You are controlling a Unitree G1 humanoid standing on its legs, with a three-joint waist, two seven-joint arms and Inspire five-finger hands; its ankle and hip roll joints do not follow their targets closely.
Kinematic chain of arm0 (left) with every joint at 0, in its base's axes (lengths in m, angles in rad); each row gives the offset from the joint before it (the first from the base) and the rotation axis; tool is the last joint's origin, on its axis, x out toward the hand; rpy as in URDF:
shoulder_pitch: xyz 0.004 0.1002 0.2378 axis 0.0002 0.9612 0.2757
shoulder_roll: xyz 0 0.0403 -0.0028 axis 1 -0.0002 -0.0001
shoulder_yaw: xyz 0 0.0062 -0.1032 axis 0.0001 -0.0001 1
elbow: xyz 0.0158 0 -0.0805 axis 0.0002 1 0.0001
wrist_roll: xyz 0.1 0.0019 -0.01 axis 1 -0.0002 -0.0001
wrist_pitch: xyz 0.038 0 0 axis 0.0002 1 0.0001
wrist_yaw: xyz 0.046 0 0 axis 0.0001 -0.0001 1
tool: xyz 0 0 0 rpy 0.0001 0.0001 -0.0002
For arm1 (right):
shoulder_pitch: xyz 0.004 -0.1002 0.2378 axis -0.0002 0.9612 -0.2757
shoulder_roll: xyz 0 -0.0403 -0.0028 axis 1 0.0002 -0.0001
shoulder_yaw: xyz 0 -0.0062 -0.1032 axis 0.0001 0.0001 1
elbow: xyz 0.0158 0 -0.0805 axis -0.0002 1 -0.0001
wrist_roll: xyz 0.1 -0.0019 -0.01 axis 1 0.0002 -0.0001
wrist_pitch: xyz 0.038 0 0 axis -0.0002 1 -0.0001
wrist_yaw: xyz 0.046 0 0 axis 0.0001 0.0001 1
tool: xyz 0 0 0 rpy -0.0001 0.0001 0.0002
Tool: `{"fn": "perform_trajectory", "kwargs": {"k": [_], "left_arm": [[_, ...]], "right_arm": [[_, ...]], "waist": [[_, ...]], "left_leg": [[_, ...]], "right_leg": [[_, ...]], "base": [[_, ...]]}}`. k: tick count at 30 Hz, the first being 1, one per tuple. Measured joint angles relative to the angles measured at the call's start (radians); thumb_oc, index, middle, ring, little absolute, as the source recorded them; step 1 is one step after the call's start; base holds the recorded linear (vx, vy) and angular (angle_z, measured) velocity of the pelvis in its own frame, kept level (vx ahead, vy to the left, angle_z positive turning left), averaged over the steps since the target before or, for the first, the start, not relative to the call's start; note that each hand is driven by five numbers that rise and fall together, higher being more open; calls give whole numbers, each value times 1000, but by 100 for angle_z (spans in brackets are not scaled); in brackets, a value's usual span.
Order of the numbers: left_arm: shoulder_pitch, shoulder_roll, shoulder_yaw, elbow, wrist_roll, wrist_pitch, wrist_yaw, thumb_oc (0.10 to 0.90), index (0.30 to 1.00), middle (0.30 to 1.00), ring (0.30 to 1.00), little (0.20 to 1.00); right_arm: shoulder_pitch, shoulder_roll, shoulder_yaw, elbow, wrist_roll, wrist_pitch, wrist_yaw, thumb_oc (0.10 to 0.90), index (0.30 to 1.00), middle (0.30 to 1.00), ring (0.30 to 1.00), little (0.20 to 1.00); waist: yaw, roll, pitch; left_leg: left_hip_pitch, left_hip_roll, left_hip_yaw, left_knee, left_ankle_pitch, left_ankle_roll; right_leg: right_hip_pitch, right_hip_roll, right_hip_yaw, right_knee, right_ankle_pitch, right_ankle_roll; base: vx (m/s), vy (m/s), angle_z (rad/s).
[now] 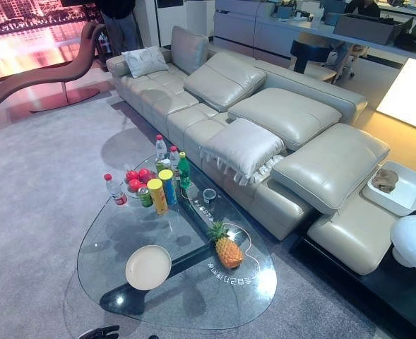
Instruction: Pick up the fruit to the plate
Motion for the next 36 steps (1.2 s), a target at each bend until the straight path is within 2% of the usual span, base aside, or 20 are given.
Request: {"fn": "perform_trajectory", "kwargs": {"k": [36], "left_arm": [[-2,0,-2,4,1,-5,2,800,900,900,900,900]], "right_arm": [[-1,0,10,-1,-38,-9,7,800,900,900,900,900]], "waist": [[0,-3,-19]], "left_leg": [[1,0,1,0,0,0]], "right_leg": [[0,0,0,0,0,0]], "base": [[0,0,0]]}}
